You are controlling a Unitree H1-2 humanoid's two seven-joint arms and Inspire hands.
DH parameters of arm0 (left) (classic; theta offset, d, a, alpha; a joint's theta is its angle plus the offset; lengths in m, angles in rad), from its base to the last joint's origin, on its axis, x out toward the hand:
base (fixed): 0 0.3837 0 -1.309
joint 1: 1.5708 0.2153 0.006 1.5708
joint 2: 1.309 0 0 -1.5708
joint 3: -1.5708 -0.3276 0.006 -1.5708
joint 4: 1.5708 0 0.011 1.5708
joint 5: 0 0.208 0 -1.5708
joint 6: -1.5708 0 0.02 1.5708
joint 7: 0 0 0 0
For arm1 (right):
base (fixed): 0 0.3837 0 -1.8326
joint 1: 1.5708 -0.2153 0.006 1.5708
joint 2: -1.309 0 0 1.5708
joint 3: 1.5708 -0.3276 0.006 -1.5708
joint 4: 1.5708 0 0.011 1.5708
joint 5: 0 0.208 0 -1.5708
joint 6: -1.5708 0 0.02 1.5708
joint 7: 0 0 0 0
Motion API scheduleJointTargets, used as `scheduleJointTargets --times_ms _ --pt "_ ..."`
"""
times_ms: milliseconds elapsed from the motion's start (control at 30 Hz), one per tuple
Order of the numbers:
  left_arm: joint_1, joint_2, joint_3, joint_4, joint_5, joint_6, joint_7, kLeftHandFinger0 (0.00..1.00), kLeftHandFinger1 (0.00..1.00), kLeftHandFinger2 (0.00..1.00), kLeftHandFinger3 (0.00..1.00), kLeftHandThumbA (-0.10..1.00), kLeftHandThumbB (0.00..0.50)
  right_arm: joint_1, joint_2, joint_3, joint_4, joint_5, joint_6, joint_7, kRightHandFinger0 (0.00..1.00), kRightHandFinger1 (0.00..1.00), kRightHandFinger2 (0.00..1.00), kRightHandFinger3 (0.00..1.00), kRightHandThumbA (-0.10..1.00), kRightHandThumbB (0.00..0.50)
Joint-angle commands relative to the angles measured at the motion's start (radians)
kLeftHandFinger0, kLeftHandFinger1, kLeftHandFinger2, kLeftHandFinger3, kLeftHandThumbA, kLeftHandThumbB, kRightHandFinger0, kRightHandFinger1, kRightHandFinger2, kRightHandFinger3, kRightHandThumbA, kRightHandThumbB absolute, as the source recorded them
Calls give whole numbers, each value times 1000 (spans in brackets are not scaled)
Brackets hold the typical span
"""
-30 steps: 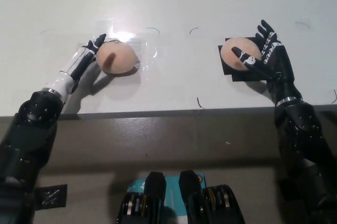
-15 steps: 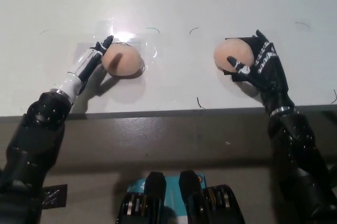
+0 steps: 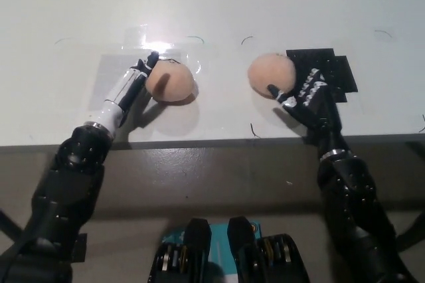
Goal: Use both hands to push two dumpling toys together to the middle
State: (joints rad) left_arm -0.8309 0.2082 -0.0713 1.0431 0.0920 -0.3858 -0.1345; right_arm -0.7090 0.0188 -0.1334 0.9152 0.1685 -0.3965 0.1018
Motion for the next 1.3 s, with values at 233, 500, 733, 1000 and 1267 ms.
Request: scheduleJointTargets --times_ms 233,500,733,1000,1267 --pt "-52 -68 -49 45 34 2 23 1000 1000 1000 1000 1000 324 -56 53 31 32 -16 -24 -8 1000 1000 1000 1000 1000 185" --pt "-90 -104 -60 85 20 -10 26 1000 1000 1000 1000 1000 370 -80 59 54 68 -43 -42 -24 1000 1000 1000 1000 1000 181" --pt "-112 -145 -84 116 36 -24 38 1000 1000 1000 1000 1000 349 -89 57 47 100 -28 -57 -13 1000 1000 1000 1000 1000 182" --pt "-110 -188 -140 134 74 -26 74 1000 1000 1000 1000 1000 364 -87 54 49 88 -31 -67 -12 1000 1000 1000 1000 1000 170" --pt "-110 -193 -170 134 86 -40 92 1000 1000 1000 1000 1000 377 -93 48 40 101 -11 -64 11 1000 1000 1000 1000 1000 149"
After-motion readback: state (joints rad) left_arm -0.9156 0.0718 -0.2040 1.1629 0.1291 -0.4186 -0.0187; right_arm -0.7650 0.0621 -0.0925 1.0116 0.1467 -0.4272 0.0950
